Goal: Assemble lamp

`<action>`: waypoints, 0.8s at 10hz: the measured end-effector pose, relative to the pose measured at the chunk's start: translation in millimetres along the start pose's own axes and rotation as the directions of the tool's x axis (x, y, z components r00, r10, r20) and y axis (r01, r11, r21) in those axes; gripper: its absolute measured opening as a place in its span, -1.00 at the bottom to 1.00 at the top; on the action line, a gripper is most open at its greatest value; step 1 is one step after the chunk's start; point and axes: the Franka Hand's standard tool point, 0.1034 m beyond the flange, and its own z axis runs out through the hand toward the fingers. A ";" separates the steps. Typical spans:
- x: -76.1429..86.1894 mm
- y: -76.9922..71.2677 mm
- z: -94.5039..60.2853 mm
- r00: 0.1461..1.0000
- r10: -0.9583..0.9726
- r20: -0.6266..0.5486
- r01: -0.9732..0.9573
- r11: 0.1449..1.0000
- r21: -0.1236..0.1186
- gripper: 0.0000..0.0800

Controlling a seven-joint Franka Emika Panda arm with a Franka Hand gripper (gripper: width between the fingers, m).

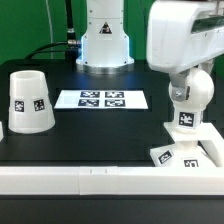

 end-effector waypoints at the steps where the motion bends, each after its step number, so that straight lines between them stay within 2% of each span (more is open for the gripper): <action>1: 0.1 0.0 0.0 1.000 0.025 0.000 -0.025 1.000 0.000 0.45; 5: 0.8 -0.7 -0.1 0.964 0.267 -0.002 -0.267 0.964 0.002 0.45; 6: 1.1 -1.1 -0.1 0.928 0.371 -0.006 -0.371 0.928 0.006 0.45; 8: 0.8 -1.9 -0.4 0.824 0.566 -0.019 -0.566 0.824 0.035 0.45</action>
Offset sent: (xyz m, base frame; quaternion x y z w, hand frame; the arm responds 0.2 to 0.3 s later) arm 0.0000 0.0000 0.0000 0.0000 0.0000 0.1938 0.9810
